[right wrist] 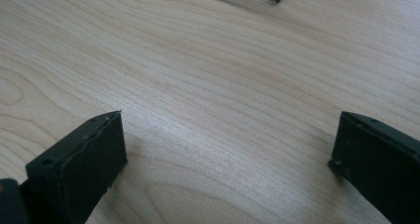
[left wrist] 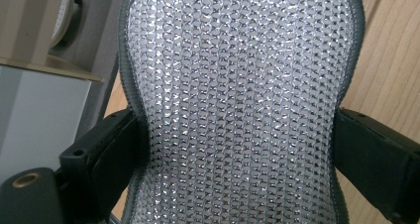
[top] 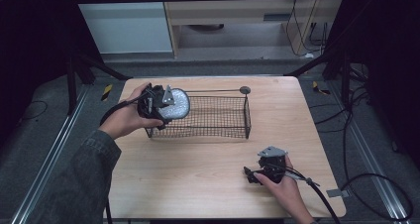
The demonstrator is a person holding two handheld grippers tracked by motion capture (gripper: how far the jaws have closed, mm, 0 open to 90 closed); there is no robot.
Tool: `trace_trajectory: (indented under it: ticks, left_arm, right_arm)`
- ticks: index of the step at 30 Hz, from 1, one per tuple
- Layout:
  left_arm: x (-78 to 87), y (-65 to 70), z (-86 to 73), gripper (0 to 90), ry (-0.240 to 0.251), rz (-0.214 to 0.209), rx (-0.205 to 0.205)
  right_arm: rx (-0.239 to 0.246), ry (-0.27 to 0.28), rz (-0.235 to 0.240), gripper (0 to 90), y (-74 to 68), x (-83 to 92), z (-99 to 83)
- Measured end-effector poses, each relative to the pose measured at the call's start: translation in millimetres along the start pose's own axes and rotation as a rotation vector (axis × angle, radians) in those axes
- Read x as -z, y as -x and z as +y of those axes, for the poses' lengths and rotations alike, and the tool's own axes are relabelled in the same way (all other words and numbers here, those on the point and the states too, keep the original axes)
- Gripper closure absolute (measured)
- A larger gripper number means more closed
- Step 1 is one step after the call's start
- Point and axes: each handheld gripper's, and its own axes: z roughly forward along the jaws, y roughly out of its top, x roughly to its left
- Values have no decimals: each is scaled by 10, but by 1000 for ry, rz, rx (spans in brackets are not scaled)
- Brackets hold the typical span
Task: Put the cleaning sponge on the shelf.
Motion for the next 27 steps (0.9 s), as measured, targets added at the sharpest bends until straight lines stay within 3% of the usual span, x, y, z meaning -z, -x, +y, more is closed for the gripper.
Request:
trace_trajectory:
  ticks: [3, 18, 27]
  left_arm:
    - [-6, -12, 11, 70, 6, 28, -10]
    - [-49, -94, 56, 70, 31, 24, -11]
    - [-101, -121, 99, 70, 15, 30, -34]
  right_arm:
    - [1, 0, 1, 6, 1, 1, 0]
    - [4, 1, 0, 6, 2, -2, 2]
    - [2, 1, -1, 6, 0, -3, 2]
